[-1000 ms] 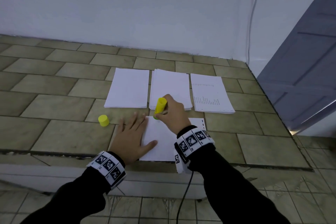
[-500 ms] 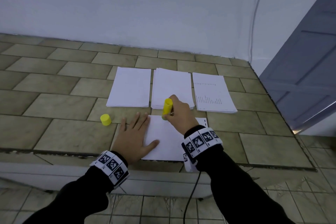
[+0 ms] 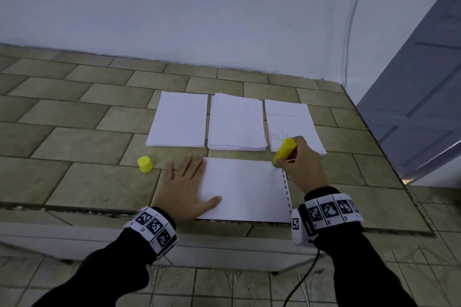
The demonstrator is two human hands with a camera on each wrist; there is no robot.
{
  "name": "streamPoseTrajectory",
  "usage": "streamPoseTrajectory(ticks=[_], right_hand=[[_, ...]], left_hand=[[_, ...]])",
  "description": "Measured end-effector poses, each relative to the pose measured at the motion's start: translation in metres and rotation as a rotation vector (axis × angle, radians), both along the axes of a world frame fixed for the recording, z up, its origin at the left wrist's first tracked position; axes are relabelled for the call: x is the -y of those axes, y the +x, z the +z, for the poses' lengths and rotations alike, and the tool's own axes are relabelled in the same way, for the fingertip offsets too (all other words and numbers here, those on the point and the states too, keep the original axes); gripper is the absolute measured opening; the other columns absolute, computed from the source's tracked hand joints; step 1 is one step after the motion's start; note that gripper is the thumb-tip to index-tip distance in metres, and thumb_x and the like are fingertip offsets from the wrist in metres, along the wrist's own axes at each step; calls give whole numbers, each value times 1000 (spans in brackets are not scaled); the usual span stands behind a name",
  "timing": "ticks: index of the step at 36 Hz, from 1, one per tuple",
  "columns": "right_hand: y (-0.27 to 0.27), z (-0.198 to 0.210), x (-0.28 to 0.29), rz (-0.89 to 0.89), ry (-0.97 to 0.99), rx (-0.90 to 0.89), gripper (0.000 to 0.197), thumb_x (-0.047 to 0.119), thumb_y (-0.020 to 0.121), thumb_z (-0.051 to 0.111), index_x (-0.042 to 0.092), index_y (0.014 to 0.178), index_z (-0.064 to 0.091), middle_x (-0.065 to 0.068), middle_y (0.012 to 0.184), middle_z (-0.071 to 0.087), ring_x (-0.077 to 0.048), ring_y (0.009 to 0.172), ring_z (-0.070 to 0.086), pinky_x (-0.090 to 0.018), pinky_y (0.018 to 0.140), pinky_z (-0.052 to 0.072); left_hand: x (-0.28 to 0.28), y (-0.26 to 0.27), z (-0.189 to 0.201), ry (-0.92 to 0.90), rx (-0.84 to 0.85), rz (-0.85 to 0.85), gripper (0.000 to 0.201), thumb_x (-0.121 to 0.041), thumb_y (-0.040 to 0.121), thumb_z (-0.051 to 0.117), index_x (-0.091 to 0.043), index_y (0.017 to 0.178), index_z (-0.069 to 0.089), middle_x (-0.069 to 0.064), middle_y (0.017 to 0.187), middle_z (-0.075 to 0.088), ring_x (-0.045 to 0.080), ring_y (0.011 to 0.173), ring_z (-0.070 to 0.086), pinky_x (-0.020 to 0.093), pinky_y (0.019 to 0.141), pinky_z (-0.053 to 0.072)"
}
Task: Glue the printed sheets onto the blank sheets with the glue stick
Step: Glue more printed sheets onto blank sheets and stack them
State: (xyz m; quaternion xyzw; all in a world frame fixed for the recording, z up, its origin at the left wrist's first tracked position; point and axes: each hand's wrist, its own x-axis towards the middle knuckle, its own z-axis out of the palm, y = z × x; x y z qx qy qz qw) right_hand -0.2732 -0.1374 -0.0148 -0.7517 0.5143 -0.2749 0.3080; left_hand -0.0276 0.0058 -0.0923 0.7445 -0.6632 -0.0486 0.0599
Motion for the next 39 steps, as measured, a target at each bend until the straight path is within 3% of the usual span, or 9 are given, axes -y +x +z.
streamPoseTrajectory(ticks=[2, 5, 9, 12, 17, 24, 29, 34, 39], right_hand=[[13, 1, -10, 47, 11, 56, 30, 9, 75, 79, 10, 94, 56, -4, 86, 66, -19, 77, 64, -28, 69, 52], [39, 0, -31, 226, 35, 150, 17, 6, 75, 76, 5, 82, 61, -7, 81, 68, -21, 77, 66, -42, 74, 56], [73, 0, -52, 393, 87, 104, 17, 8, 78, 74, 8, 84, 58, -8, 83, 67, -20, 79, 65, -41, 77, 55], [90, -1, -62, 462, 56, 79, 21, 8, 79, 73, 19, 83, 56, -5, 86, 66, -19, 81, 64, -36, 78, 55], [102, -5, -66, 496, -2, 7, 15, 10, 79, 72, 6, 84, 59, -8, 87, 63, -20, 79, 60, -41, 76, 54], [74, -7, -56, 419, -27, -8, 12, 11, 78, 69, 9, 81, 57, -6, 83, 61, -19, 76, 60, -39, 71, 55], [28, -13, -43, 264, -103, 17, 22, 18, 89, 59, 4, 73, 57, -13, 70, 63, -27, 65, 61, -46, 63, 52], [-13, -12, -30, 126, -87, 15, 14, 7, 76, 71, 10, 72, 59, -3, 73, 66, -18, 69, 64, -38, 67, 55], [-29, -15, -23, 67, -117, -32, 16, 7, 77, 69, 10, 71, 55, -4, 71, 63, -21, 67, 61, -32, 63, 53]], left_hand=[[0, -1, 3, 29, 8, 8, 123, -95, 65, -2, -14, 157, 11, -2, 164, 6, 18, 151, -2, 55, 119, -2], [1, -1, 4, 68, 29, 11, 132, -97, 56, -13, -15, 157, 5, -2, 165, 1, 18, 151, -6, 54, 119, -6], [2, -3, 4, 50, 8, 11, 131, -99, 58, -9, -14, 157, 8, 0, 165, 4, 19, 151, -3, 55, 119, -4], [4, -2, 4, 66, 13, -1, 130, -99, 59, -9, -17, 157, 6, -2, 165, 0, 18, 151, -7, 55, 118, -5], [3, 1, -2, 31, 14, -18, 120, -99, 65, -2, -24, 157, 12, -4, 164, 7, 17, 151, -6, 58, 118, 0], [1, -1, 5, 70, 6, 19, 132, -99, 56, -10, -15, 157, 8, -3, 165, 0, 17, 151, -6, 54, 119, -5], [2, -1, 5, 104, 41, 23, 129, -97, 56, -13, -17, 157, 0, -4, 164, -7, 16, 150, -11, 54, 119, -6], [1, -1, 3, 74, 27, 13, 128, -96, 58, -12, -17, 157, 4, -4, 164, -5, 17, 151, -8, 53, 119, -7], [1, -1, 3, 80, 32, 7, 126, -96, 58, -14, -19, 157, 3, -5, 164, -6, 17, 151, -9, 54, 119, -7]])
